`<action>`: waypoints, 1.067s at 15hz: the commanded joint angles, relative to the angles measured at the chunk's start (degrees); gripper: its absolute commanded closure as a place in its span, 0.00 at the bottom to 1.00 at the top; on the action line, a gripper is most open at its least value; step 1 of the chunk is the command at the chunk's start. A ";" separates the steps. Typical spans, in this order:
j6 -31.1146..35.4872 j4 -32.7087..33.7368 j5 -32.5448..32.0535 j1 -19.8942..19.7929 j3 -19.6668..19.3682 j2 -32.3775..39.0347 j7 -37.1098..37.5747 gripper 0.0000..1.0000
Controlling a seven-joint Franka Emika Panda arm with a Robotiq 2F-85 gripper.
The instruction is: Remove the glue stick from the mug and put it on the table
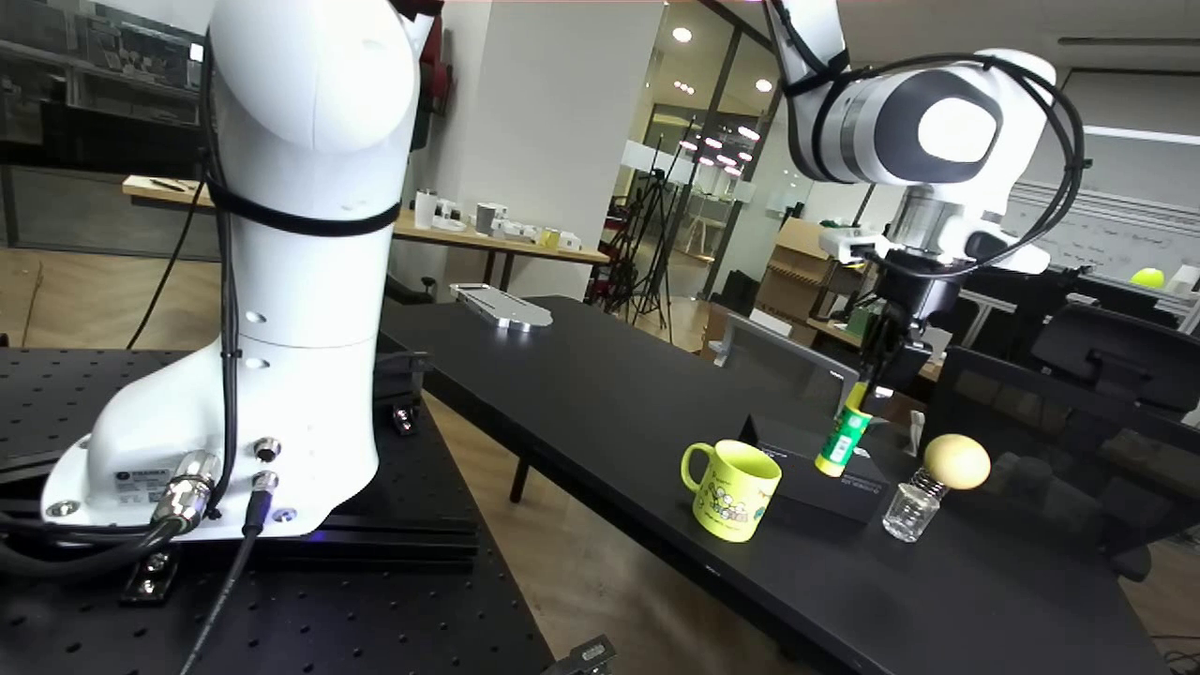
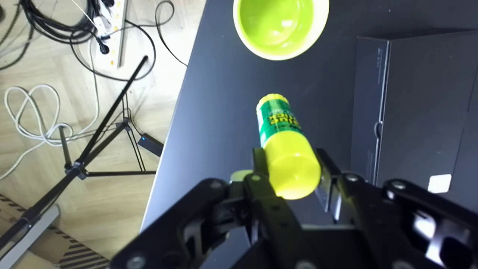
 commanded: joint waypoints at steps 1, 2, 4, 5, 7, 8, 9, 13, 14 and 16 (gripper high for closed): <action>7.19 0.02 0.09 -0.14 0.06 3.41 1.59 0.91; 8.57 0.28 -0.28 0.02 -0.21 4.83 2.05 0.91; 10.25 1.35 -0.92 0.37 -1.01 8.48 3.30 0.91; 11.15 1.59 -0.91 0.55 -1.43 9.89 3.74 0.91; 12.84 2.10 -0.62 0.86 -2.31 12.41 4.10 0.91; 14.15 2.20 -0.03 0.78 -2.47 13.46 3.65 0.91; 14.82 2.39 0.36 0.80 -2.72 14.38 3.41 0.91; 16.09 3.53 1.49 0.72 -3.36 17.70 2.94 0.91; 15.98 3.73 2.04 0.57 -3.31 18.12 2.69 0.91; 15.38 4.07 2.51 0.62 -3.44 18.31 2.42 0.41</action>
